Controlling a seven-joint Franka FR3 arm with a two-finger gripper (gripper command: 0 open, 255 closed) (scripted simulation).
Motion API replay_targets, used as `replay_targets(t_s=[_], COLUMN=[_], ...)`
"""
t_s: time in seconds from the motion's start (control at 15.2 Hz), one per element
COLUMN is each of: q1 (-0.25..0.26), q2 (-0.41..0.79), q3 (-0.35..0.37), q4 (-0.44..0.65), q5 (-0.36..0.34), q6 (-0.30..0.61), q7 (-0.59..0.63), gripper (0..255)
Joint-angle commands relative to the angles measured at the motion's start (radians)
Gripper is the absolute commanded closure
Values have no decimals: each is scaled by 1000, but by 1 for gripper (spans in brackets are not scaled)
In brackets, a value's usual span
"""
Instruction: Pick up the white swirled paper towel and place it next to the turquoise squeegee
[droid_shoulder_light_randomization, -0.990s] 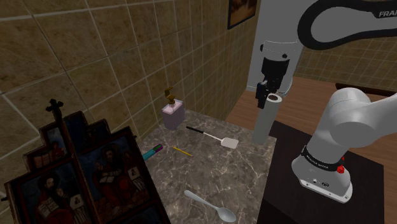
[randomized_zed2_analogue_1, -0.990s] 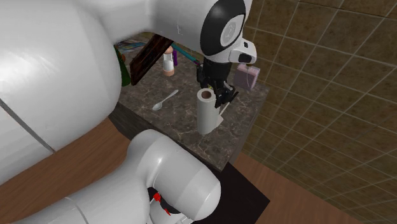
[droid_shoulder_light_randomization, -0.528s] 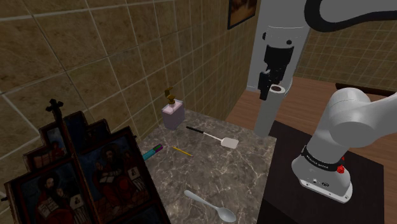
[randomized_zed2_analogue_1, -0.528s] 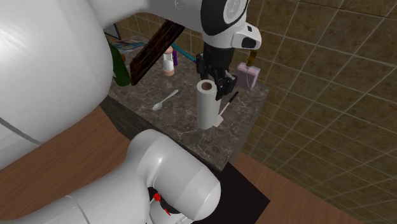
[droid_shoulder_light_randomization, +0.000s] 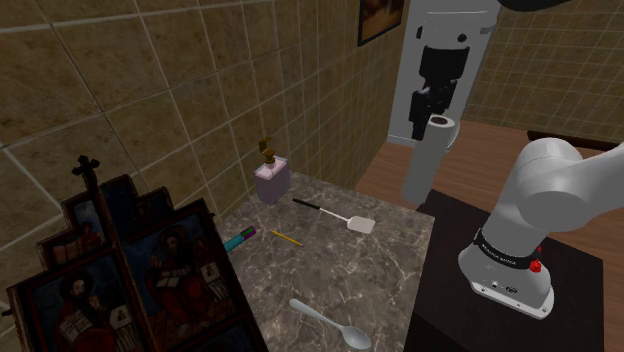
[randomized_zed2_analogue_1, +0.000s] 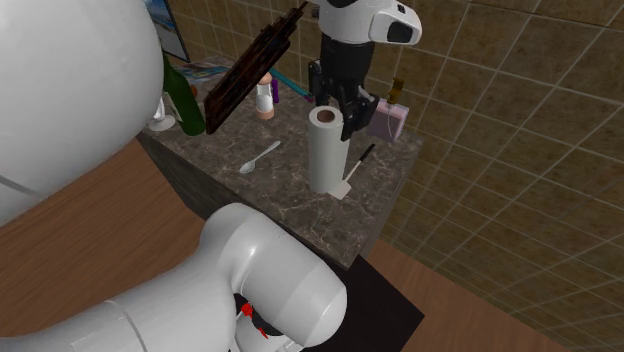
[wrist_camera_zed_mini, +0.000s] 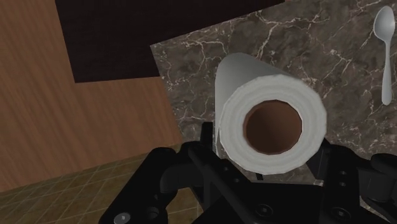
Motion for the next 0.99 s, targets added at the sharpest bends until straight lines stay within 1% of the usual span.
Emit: replay_targets(t_s=[0.0, 0.92], q1=[-1, -6], q2=[6, 88], q3=[-3, -16], q4=[30, 267], q5=[-3, -15], q6=[-24, -179], q7=[2, 16], gripper=[255, 255])
